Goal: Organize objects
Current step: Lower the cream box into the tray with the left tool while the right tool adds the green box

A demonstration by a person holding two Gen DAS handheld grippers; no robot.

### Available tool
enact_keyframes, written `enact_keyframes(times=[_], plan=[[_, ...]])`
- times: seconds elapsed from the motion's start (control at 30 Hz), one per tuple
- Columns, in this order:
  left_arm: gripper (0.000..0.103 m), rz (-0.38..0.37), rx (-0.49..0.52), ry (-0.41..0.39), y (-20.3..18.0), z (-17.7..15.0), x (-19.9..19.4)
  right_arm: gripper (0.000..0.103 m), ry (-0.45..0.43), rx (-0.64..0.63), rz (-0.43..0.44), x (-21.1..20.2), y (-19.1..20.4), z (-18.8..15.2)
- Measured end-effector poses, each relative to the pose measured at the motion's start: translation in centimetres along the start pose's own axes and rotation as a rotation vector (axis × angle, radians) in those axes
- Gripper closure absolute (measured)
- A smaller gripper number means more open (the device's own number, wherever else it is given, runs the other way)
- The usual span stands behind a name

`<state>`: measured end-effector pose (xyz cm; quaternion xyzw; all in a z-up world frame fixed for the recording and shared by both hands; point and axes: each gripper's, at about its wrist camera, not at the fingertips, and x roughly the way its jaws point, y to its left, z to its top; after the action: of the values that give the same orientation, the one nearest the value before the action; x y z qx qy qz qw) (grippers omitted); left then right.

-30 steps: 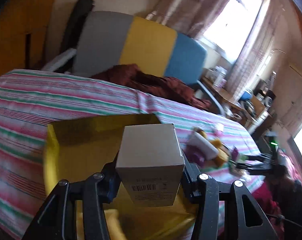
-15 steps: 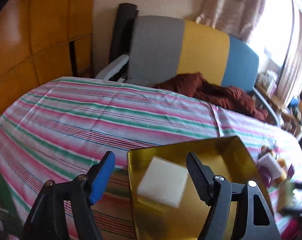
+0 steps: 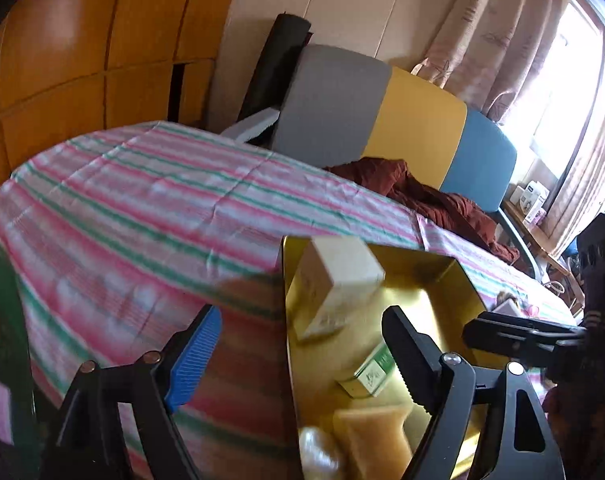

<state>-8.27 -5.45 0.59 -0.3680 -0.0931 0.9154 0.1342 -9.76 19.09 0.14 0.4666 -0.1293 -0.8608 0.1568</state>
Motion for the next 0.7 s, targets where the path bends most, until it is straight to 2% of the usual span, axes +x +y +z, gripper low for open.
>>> enact_keyframes(times=[0.23,0.37,0.43,0.7], plan=[[0.016,0.026,-0.012,0.019,-0.8,-2.2,-0.3,0.018,0.021,-0.009,-0.105,-0.4,-0.1,-3.1],[0.011,0.026,0.008,-0.005,-1.8,-2.2,-1.0,0.018,0.008,-0.038,-0.166,-0.6,0.3,-4.8],[0.002,0.043,0.03,-0.028,-2.4,-2.2,-1.5,0.018,-0.012,-0.048,-0.2,-1.1,0.4,-5.4],[0.001,0.078,0.118,-0.051,-4.7,-2.8,-2.4,0.018,-0.089,-0.028,-0.285,-2.7,-0.3,-6.4]])
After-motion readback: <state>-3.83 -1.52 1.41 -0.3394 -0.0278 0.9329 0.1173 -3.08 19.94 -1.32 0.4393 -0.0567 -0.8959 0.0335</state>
